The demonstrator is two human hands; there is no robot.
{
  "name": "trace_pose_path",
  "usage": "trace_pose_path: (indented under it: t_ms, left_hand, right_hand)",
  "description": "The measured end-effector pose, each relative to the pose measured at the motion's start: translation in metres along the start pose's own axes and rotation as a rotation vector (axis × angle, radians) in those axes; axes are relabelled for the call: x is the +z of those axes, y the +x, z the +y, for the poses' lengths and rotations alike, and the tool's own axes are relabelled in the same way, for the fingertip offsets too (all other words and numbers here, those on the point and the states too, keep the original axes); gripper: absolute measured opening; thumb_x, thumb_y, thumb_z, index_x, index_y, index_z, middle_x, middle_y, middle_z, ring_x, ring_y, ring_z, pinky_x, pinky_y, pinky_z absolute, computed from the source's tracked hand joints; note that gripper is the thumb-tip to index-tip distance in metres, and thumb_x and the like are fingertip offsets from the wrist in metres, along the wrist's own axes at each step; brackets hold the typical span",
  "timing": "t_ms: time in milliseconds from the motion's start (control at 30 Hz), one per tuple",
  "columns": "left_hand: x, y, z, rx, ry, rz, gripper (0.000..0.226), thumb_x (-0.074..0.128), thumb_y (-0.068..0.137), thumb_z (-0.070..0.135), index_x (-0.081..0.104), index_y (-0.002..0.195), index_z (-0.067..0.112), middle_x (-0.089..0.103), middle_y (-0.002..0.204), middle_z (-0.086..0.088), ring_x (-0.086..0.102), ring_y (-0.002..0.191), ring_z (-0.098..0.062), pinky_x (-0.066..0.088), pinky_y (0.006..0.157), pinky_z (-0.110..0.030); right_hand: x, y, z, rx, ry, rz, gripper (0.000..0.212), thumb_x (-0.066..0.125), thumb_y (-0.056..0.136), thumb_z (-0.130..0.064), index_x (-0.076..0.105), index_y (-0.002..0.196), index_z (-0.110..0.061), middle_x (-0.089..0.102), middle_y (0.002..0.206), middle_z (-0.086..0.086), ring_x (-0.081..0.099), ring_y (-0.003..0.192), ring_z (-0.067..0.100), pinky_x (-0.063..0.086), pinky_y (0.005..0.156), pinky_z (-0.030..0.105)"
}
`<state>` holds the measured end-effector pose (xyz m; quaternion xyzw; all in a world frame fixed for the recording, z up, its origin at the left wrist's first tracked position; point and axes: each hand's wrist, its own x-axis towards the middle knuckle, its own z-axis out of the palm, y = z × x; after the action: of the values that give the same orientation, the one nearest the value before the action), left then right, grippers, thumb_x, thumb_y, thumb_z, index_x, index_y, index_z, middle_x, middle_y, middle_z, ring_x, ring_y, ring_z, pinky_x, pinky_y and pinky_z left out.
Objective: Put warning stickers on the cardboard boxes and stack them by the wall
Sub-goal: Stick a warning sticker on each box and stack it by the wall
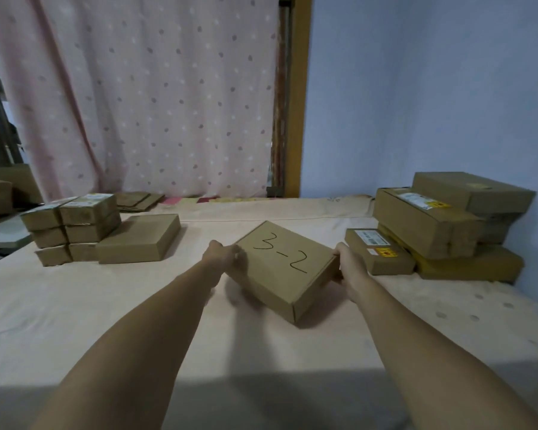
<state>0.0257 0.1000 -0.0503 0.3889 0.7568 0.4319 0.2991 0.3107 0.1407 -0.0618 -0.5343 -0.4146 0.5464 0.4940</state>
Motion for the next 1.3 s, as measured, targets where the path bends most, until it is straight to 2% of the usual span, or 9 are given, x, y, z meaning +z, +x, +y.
trace_pose_path:
  t_ms: [133, 233, 333, 433, 500, 600, 833, 1033, 1300]
  left_hand:
    - [0.009, -0.007, -0.008, -0.025, 0.121, -0.136, 0.032, 0.068, 0.089, 0.023, 0.065, 0.111, 0.0, 0.064, 0.086, -0.01, 0.06, 0.075, -0.025, 0.049, 0.065, -0.029]
    - [0.015, -0.017, -0.006, -0.047, 0.275, -0.16, 0.035, 0.062, 0.09, 0.028, 0.056, 0.115, 0.003, 0.062, 0.106, -0.012, 0.063, 0.096, -0.03, 0.054, 0.078, -0.037]
    - [0.018, -0.027, 0.002, -0.017, 0.389, -0.157, 0.017, 0.055, 0.09, 0.018, 0.049, 0.101, 0.007, 0.058, 0.111, -0.013, 0.062, 0.102, -0.032, 0.053, 0.074, -0.035]
    - [0.017, -0.031, 0.001, -0.024, 0.429, -0.147, 0.012, 0.057, 0.081, 0.012, 0.057, 0.092, 0.007, 0.065, 0.101, -0.016, 0.067, 0.096, -0.037, 0.059, 0.073, -0.037]
    - [0.014, -0.033, -0.001, -0.026, 0.413, -0.135, 0.013, 0.059, 0.081, 0.018, 0.062, 0.088, 0.007, 0.068, 0.09, -0.012, 0.069, 0.09, -0.035, 0.062, 0.075, -0.039]
    - [0.011, -0.035, -0.003, 0.064, 0.474, -0.081, 0.017, 0.061, 0.081, 0.025, 0.065, 0.078, 0.009, 0.067, 0.069, -0.003, 0.066, 0.071, -0.024, 0.054, 0.058, -0.028]
    - [-0.003, -0.034, 0.007, 0.396, 0.848, 0.149, 0.015, 0.059, 0.087, 0.026, 0.057, 0.094, 0.012, 0.053, 0.089, -0.004, 0.054, 0.086, -0.029, 0.042, 0.066, -0.033]
    - [-0.059, -0.034, -0.02, 0.443, 1.244, 0.07, 0.02, 0.058, 0.087, 0.024, 0.063, 0.101, 0.011, 0.054, 0.086, -0.004, 0.055, 0.077, -0.026, 0.04, 0.058, -0.029]
    - [-0.106, -0.029, -0.053, 0.511, 1.077, -0.042, 0.022, 0.055, 0.09, 0.035, 0.063, 0.104, 0.019, 0.065, 0.093, 0.0, 0.06, 0.083, -0.022, 0.05, 0.062, -0.033]
  right_hand:
    - [-0.005, 0.006, 0.01, 0.025, 0.03, 0.077, 0.033, 0.063, 0.074, -0.032, 0.059, 0.095, -0.007, 0.067, 0.088, 0.007, 0.065, 0.084, 0.025, 0.059, 0.079, 0.038]
    - [0.004, 0.011, 0.012, 0.033, -0.096, 0.194, 0.068, 0.07, 0.078, -0.047, 0.055, 0.13, -0.005, 0.067, 0.119, 0.012, 0.065, 0.107, 0.031, 0.056, 0.09, 0.041]
    - [0.016, 0.012, 0.007, 0.056, -0.302, 0.234, 0.063, 0.061, 0.097, -0.047, 0.05, 0.14, -0.002, 0.057, 0.136, 0.017, 0.058, 0.119, 0.037, 0.048, 0.088, 0.039]
    - [0.026, 0.01, 0.005, 0.053, -0.406, 0.162, 0.048, 0.059, 0.097, -0.039, 0.059, 0.129, -0.004, 0.064, 0.126, 0.015, 0.063, 0.108, 0.036, 0.054, 0.09, 0.039]
    - [0.03, 0.008, 0.005, 0.009, -0.519, 0.119, 0.03, 0.059, 0.094, -0.028, 0.063, 0.114, -0.006, 0.067, 0.116, 0.013, 0.062, 0.094, 0.031, 0.052, 0.076, 0.034]
    - [0.034, 0.004, 0.01, -0.052, -0.61, 0.065, 0.025, 0.059, 0.087, -0.02, 0.061, 0.109, -0.007, 0.066, 0.11, 0.012, 0.06, 0.088, 0.029, 0.043, 0.063, 0.03]
    - [0.036, -0.003, 0.012, -0.143, -0.95, 0.043, 0.032, 0.052, 0.09, -0.018, 0.062, 0.121, -0.015, 0.063, 0.122, 0.006, 0.059, 0.112, 0.031, 0.048, 0.086, 0.033]
    - [0.056, -0.008, 0.015, -0.366, -1.15, 0.143, 0.027, 0.048, 0.096, -0.022, 0.062, 0.118, -0.016, 0.058, 0.128, 0.006, 0.048, 0.123, 0.03, 0.044, 0.102, 0.041]
    - [0.107, -0.021, 0.018, -0.537, -1.005, 0.026, 0.025, 0.049, 0.096, -0.017, 0.066, 0.114, -0.022, 0.059, 0.129, 0.0, 0.048, 0.124, 0.025, 0.041, 0.099, 0.033]
